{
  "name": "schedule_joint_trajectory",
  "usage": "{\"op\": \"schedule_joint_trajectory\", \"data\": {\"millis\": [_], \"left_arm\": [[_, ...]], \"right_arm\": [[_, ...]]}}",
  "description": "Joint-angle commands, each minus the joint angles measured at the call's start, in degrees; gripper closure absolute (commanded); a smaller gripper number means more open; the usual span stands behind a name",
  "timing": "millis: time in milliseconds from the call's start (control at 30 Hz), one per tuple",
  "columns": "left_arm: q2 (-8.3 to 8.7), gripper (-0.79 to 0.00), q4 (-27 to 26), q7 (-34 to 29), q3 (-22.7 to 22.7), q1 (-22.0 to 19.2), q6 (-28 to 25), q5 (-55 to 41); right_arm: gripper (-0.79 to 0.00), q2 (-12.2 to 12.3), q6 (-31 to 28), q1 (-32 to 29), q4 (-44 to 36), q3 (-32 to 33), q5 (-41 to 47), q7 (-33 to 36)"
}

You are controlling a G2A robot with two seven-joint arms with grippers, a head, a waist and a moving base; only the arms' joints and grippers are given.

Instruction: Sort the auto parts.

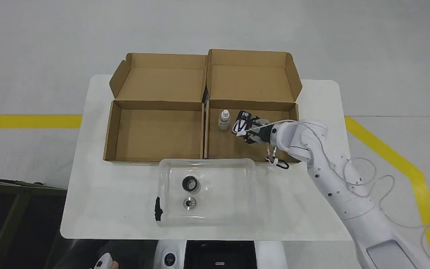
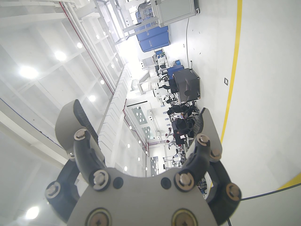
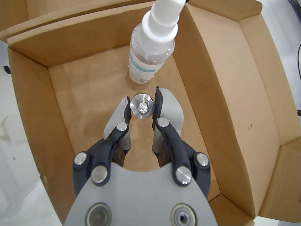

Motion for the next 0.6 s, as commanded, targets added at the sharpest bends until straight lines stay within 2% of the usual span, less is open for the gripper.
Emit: {"op": "schedule_joint_trajectory", "data": {"millis": [0,167,333,433,567], "left_arm": [[0.00,-0.785,0.00,0.00,0.00,0.00,0.00,0.00],[0.00,-0.785,0.00,0.00,0.00,0.00,0.00,0.00],[0.00,-0.785,0.00,0.00,0.00,0.00,0.00,0.00],[0.00,-0.785,0.00,0.00,0.00,0.00,0.00,0.00],[0.00,-0.785,0.00,0.00,0.00,0.00,0.00,0.00]], "right_arm": [[0.000,-0.17,0.09,0.52,0.93,-0.44,0.03,0.08],[-0.040,-0.59,0.12,1.52,3.17,-1.52,0.22,0.16],[-0.191,-0.94,0.50,2.19,4.66,-2.37,0.07,0.31],[-0.314,-1.11,0.63,2.49,5.13,-2.66,0.16,0.21],[-0.360,-1.11,0.66,2.63,4.52,-2.29,0.36,0.14]]}}
